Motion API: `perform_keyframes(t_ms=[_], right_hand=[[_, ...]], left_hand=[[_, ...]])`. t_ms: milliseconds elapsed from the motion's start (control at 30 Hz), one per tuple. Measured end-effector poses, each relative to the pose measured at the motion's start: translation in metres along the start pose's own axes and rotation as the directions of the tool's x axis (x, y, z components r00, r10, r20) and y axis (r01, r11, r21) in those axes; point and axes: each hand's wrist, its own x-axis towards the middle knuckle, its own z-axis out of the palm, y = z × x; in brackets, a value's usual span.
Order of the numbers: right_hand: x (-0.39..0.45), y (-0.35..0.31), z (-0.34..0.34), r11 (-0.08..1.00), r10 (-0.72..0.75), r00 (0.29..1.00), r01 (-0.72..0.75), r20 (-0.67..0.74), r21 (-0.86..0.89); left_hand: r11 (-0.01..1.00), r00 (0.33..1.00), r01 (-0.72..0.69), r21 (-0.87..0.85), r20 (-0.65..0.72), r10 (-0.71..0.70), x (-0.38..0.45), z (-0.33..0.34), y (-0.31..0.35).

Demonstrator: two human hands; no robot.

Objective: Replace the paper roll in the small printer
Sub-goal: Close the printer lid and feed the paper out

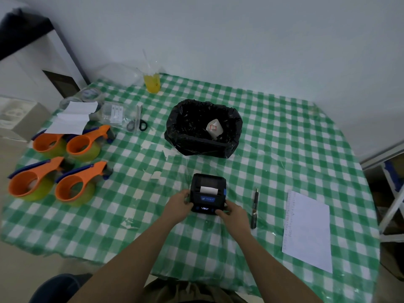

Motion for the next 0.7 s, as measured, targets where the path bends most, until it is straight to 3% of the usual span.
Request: perform_keyframes(t_ms=[700], right_hand=[[-0.0010,-0.0062,-0.0039,0.998,0.008,1.000,-0.008,-0.003,-0.056]], left_hand=[[1.000,1.000,0.010,0.007,-0.006,-0.010,-0.0008,-0.0029,0.0007]])
